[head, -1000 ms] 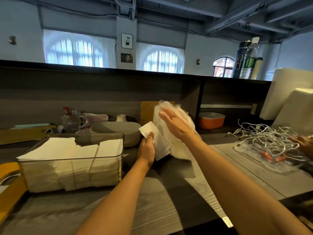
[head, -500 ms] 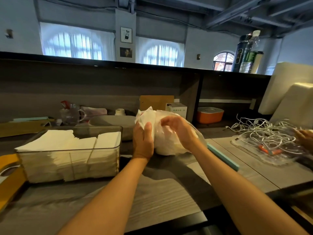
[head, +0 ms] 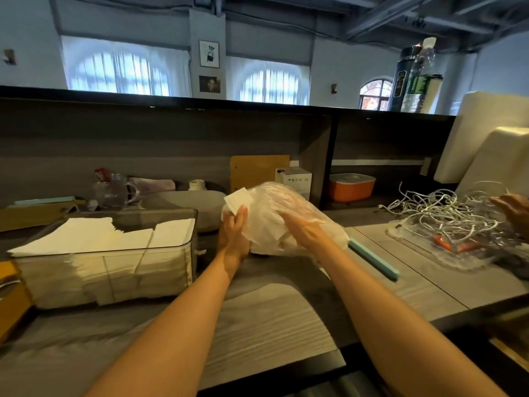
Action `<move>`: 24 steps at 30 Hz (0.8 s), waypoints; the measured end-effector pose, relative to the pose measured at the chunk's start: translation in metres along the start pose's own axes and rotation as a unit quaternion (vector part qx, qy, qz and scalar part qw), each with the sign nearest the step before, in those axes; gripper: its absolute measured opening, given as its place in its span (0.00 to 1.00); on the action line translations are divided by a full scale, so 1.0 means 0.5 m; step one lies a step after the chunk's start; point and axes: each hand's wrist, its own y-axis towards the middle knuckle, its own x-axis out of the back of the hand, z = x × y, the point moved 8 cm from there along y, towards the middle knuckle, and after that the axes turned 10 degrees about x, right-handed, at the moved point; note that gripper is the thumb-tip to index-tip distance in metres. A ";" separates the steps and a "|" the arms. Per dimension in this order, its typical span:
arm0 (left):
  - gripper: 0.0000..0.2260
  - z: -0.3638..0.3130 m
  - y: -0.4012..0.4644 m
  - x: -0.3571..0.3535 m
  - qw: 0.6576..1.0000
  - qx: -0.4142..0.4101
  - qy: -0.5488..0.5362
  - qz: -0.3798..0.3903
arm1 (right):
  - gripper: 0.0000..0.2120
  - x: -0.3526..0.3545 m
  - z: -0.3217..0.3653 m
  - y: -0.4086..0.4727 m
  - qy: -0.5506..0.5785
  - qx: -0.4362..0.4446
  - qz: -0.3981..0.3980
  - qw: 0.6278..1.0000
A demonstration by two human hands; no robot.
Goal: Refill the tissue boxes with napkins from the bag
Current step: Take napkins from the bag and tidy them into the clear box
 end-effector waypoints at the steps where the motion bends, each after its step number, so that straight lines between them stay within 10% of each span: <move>1: 0.22 0.008 0.006 0.002 1.000 0.017 -0.006 0.000 | 0.31 -0.009 -0.004 0.003 -0.025 -0.007 0.019 0.999; 5: 0.20 -0.006 0.005 0.004 0.996 0.008 -0.089 0.022 | 0.48 -0.056 -0.013 0.009 -0.093 -0.063 0.113 0.987; 11: 0.11 -0.050 -0.041 0.020 0.964 -0.020 -0.265 0.024 | 0.31 -0.077 -0.008 0.012 -0.138 -0.072 0.110 0.982; 16: 0.09 -0.116 -0.105 0.010 0.965 -0.116 -0.218 0.085 | 0.31 -0.041 0.015 -0.023 -0.237 -0.032 0.112 0.964; 24: 0.12 -0.075 -0.078 -0.011 0.988 -0.022 -0.110 0.102 | 0.25 -0.002 0.073 -0.089 -0.225 0.130 0.094 0.961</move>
